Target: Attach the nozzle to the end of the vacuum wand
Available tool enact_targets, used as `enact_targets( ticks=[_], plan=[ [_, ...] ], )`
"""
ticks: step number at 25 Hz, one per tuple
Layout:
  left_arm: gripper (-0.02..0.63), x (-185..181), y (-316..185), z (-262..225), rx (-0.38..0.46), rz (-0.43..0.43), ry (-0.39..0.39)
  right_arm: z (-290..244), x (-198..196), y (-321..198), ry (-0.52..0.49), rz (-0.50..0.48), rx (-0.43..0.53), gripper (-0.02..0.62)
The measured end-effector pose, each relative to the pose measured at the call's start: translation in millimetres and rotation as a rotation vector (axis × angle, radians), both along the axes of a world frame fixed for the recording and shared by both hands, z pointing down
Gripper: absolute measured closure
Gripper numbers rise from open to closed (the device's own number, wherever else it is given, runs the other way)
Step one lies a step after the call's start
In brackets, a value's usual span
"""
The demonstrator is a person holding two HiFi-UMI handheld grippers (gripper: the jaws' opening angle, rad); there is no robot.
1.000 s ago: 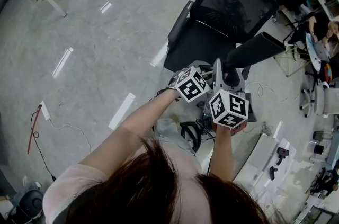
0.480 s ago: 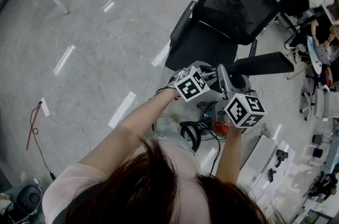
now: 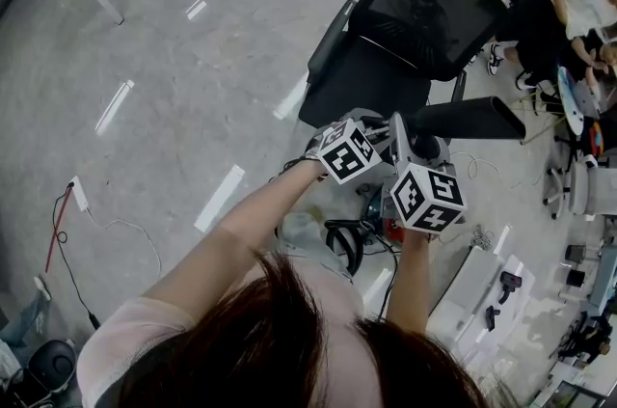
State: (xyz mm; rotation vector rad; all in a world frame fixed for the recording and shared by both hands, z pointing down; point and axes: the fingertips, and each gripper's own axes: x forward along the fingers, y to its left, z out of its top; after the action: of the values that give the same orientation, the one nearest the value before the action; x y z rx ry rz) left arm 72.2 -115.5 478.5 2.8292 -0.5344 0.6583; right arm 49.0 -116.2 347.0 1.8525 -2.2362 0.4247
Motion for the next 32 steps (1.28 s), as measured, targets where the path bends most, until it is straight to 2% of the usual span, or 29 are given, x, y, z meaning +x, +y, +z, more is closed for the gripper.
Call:
enact_targets(
  ticks=[5,12,16,22,28,32],
  plan=[
    [0.443,-0.7,0.3,-0.5,0.022,-0.004,-0.013,2.3,0.9,2.9,-0.001,0.044,-0.023,0.408],
    [0.446,-3.3,-3.4,0.5,0.036,-0.003,-0.044,6.5,-4.3,-2.4,0.004,-0.049,-0.165,0.408],
    [0.446,-4.6,-3.7,0.3,0.036,-0.005,-0.034,8.0,-7.8,-3.4,-0.011,-0.105,-0.224,0.408],
    [0.445,-2.9,0.9,-0.9,0.016,0.027,-0.016,5.3,-8.8,3.8,0.006,-0.166,-0.159,0.408],
    [0.445,-7.3,2.2,-1.1,0.004,0.061,-0.006,-11.8,-12.3,22.5,0.001,-0.365,-0.129,0.408],
    [0.445,-8.8,5.0,-1.3,-0.002,0.092,-0.003,-41.0,-10.3,26.6,-0.058,-0.45,-0.042,0.408]
  ],
)
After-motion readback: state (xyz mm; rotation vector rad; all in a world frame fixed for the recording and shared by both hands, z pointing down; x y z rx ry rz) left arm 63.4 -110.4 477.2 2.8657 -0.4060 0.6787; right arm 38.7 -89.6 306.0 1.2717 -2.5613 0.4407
